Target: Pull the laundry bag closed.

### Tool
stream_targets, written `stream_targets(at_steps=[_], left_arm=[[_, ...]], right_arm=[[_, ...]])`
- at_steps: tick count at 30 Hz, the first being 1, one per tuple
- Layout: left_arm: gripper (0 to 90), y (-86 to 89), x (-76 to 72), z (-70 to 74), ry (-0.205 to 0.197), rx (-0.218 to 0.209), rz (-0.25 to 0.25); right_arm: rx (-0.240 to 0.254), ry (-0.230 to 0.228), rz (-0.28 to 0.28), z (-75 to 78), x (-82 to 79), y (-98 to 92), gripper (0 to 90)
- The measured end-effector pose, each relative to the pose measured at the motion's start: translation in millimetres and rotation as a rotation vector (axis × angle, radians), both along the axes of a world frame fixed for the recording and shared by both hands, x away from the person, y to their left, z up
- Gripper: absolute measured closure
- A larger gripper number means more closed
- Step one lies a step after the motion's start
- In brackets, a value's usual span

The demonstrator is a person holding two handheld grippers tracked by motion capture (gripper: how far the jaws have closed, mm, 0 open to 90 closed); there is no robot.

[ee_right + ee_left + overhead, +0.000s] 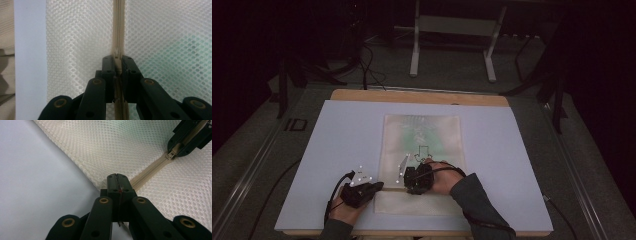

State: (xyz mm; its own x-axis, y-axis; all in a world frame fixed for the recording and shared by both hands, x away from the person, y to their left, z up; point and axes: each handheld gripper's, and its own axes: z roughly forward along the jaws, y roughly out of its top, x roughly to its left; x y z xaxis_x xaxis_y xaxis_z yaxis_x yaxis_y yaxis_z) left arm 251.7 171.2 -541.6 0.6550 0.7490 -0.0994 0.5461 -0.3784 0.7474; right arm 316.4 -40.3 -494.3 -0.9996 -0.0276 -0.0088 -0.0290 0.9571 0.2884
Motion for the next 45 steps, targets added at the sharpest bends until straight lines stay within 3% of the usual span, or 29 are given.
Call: stream_targets(at_steps=[45], left_arm=[[89.5, -0.1, -0.1, 0.0, -0.003, 0.002, -0.001]], right_arm=[[-0.015, 0.027, -0.02, 1.0, 3.7, -19.8, 82.2]])
